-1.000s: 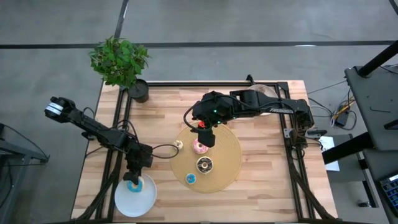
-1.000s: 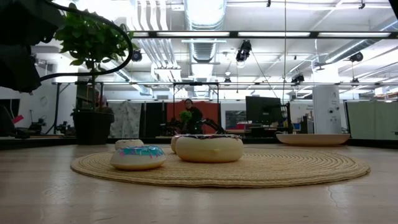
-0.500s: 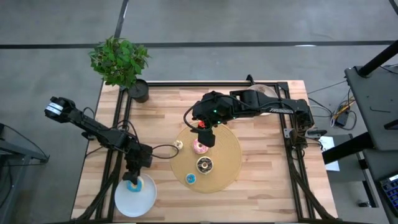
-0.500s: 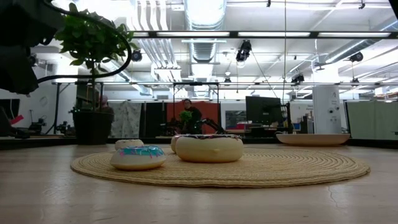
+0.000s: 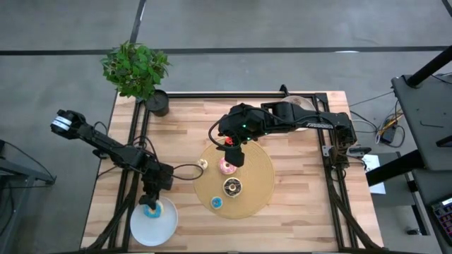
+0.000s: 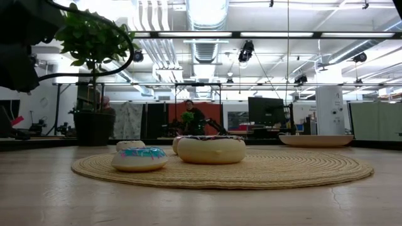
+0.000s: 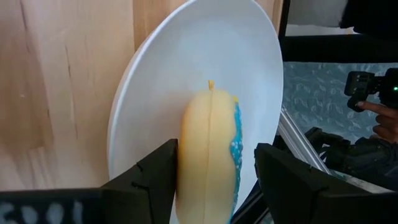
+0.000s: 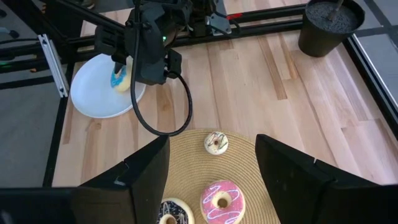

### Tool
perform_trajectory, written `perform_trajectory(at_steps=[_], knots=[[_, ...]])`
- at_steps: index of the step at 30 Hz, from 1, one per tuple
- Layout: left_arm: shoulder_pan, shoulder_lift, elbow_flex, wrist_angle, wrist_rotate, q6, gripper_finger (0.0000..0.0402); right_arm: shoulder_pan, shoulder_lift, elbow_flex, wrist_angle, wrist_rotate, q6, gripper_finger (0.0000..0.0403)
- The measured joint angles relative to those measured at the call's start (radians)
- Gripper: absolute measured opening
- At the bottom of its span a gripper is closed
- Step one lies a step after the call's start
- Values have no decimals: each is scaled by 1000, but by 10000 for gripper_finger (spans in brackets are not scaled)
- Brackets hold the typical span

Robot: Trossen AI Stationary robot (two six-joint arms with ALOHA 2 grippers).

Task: Pick & Place donuts
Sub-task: Put the large blue donut on the white plate

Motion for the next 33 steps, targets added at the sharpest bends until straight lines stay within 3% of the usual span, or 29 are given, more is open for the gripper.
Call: perform_trajectory(at_steps=[9,33], knots=[[4,0,20,-82,-5,38,184,0,0,0,0,0,0,228],[37,0,20,-97,-72,49,184,1,0,-3,-2,0,0,228]])
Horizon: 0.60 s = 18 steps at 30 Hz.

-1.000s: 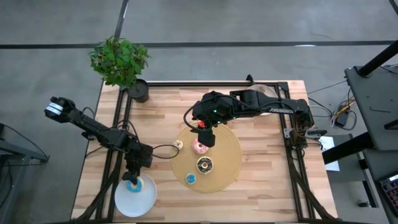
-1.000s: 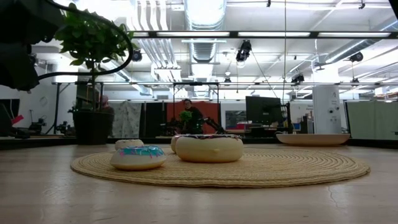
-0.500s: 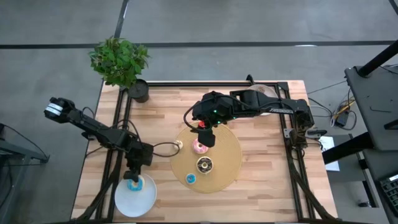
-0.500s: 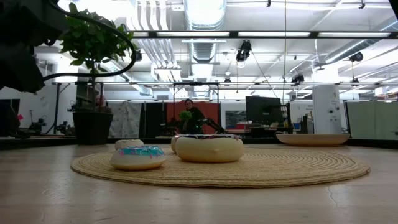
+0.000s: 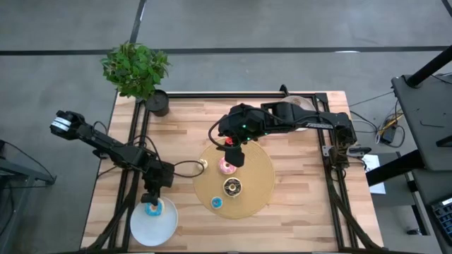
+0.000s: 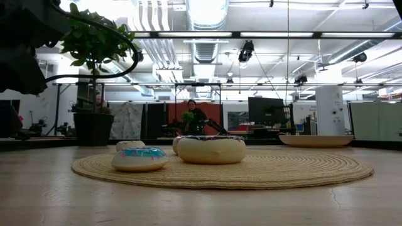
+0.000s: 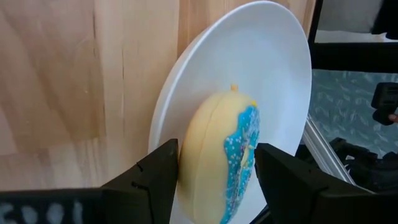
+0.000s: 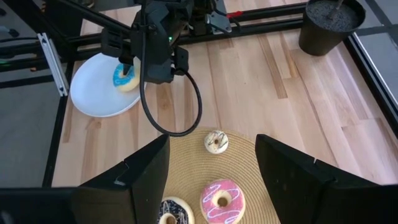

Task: Pick & Place donuts
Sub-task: Put the large blue donut on the white plate, then put the small white donut on the gray plate

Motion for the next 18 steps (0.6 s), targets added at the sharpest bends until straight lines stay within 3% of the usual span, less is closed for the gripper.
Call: perform_trajectory(at_steps=[18], knots=[[64,0,105,-174,0,109,184,0,0,-43,1,-2,0,228]])
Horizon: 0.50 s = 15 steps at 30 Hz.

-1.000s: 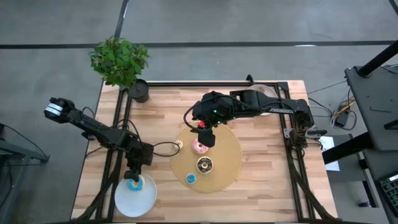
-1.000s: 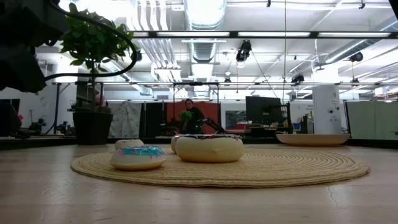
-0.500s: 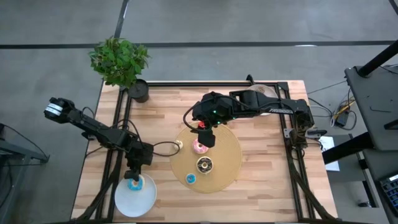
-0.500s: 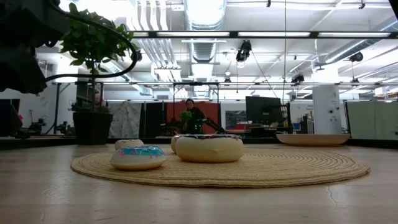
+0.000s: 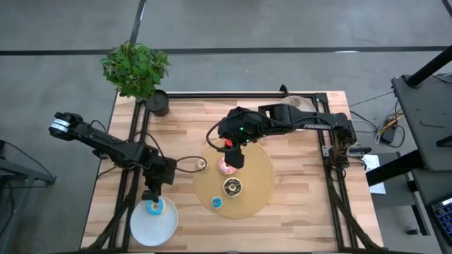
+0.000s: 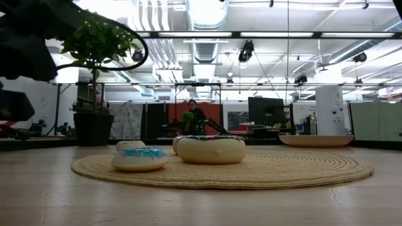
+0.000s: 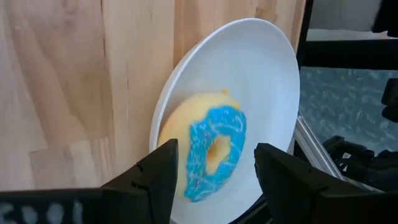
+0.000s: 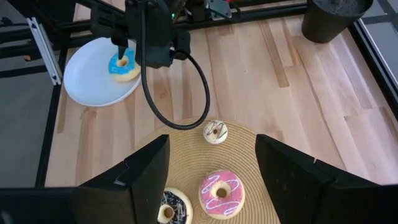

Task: Pick & Place donuts
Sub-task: Put the small white donut on the gray plate

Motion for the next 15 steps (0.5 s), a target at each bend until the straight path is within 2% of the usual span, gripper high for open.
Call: perform_trajectory(at_steps=[8,15], knots=[[26,0,63,-54,-29,10,183,0,0,-2,0,0,0,228],[26,0,193,-55,-152,3,183,0,0,-2,-4,0,-26,228]])
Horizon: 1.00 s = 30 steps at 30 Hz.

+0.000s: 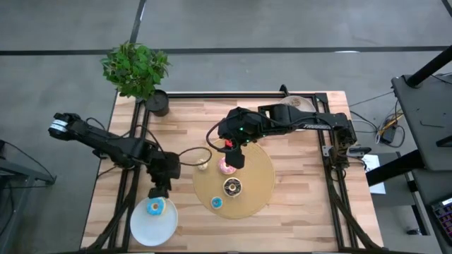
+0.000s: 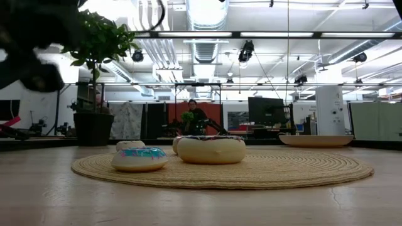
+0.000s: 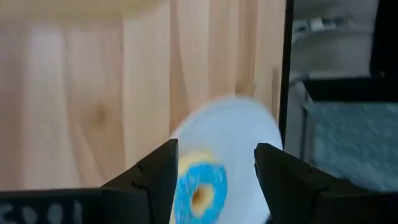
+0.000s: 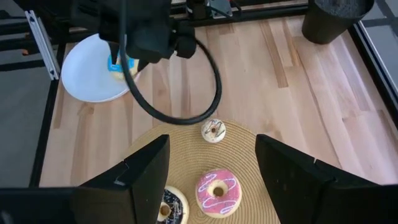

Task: Pick & Place donuts
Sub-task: Put the small white donut on the gray plate

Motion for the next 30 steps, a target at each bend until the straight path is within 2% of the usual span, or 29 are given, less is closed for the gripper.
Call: perform_trajectory(at_steps=[8,14,24,30], knots=[[0,0,196,-119,-229,50,183,0,-2,0,-53,0,-21,228],[0,0,260,-198,-374,79,183,0,-7,0,-147,2,-31,228],[0,0,265,-195,-483,54,183,0,-8,0,-199,3,-65,228],[1,0,265,-191,-511,46,183,0,-27,-23,-206,5,-65,228]])
